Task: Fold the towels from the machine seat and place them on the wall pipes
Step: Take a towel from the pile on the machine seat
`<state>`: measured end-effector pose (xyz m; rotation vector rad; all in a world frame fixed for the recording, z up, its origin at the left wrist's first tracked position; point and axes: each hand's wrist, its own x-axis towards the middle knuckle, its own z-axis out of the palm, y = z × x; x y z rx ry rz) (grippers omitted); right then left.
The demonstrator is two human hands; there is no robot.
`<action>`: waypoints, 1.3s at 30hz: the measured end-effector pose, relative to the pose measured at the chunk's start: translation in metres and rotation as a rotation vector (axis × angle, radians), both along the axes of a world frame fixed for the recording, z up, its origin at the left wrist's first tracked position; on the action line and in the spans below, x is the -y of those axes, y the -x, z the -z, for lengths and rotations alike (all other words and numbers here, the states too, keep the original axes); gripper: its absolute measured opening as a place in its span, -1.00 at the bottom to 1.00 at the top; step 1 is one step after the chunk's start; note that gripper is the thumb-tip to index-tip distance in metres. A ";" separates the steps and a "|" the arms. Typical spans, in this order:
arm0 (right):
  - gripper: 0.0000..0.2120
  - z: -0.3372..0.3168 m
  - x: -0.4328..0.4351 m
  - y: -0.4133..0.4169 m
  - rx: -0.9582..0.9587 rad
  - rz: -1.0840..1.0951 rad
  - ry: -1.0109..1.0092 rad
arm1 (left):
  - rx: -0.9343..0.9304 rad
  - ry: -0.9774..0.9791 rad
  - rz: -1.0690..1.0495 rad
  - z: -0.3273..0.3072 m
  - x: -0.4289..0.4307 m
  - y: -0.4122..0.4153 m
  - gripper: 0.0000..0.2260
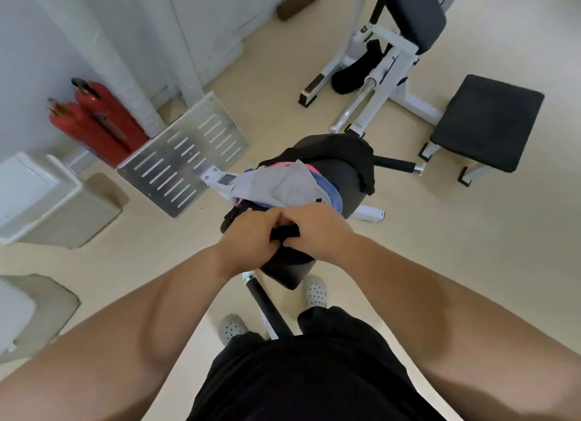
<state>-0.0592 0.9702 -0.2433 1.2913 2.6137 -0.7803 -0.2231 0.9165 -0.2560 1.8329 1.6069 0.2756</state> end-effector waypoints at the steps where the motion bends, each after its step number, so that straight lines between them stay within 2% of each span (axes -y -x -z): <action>1: -0.74 -0.007 -0.007 -0.010 0.013 -0.006 -0.043 | -0.011 -0.002 -0.003 -0.004 -0.007 -0.002 -0.69; 4: -0.83 -0.017 -0.036 -0.047 0.247 -0.048 -0.164 | -0.106 -0.023 -0.035 -0.009 -0.030 -0.007 -0.75; 6: -0.87 -0.013 -0.060 -0.072 0.299 -0.019 -0.160 | -0.139 0.005 -0.039 -0.010 -0.045 -0.015 -0.77; 10: -0.87 0.002 -0.101 -0.103 0.100 0.009 0.046 | -0.158 0.141 -0.037 -0.008 -0.079 -0.055 -0.92; 12: -0.90 0.010 -0.116 -0.111 0.014 -0.050 0.091 | -0.128 0.166 -0.033 -0.006 -0.096 -0.081 -0.73; 13: -0.92 0.014 -0.122 -0.115 -0.035 -0.070 0.102 | -0.103 0.189 -0.038 -0.004 -0.105 -0.093 -0.74; 14: -0.92 0.018 -0.129 -0.120 -0.089 -0.082 0.110 | -0.090 0.204 -0.050 -0.002 -0.112 -0.104 -0.83; 16: -0.89 0.027 -0.141 -0.127 -0.204 -0.068 0.155 | -0.114 0.211 -0.077 0.004 -0.125 -0.117 -0.95; 19: -0.73 0.036 -0.164 -0.130 -0.289 0.043 0.278 | -0.175 0.246 -0.146 0.012 -0.136 -0.119 -0.87; 22: -0.45 0.052 -0.196 -0.124 -0.194 0.178 0.218 | -0.193 0.266 -0.297 0.019 -0.143 -0.113 -0.85; 24: -0.37 0.066 -0.217 -0.119 -0.065 0.220 0.127 | -0.174 0.262 -0.403 0.024 -0.146 -0.109 -0.91; 25: -0.35 0.074 -0.225 -0.117 -0.006 0.218 0.098 | -0.164 0.261 -0.442 0.027 -0.148 -0.106 -0.92; 29: -0.30 0.098 -0.252 -0.098 0.186 0.041 0.029 | -0.126 0.290 -0.578 0.039 -0.147 -0.093 -0.70; 32: -0.28 0.111 -0.265 -0.079 0.306 -0.058 0.046 | -0.068 0.350 -0.716 0.043 -0.142 -0.086 -0.63; 36: -0.28 0.118 -0.270 -0.063 0.402 -0.033 -0.036 | 0.086 0.422 -0.892 0.046 -0.129 -0.076 -0.55; 39: -0.31 0.114 -0.271 -0.053 0.388 0.063 -0.024 | 0.164 0.435 -0.970 0.043 -0.122 -0.074 -0.53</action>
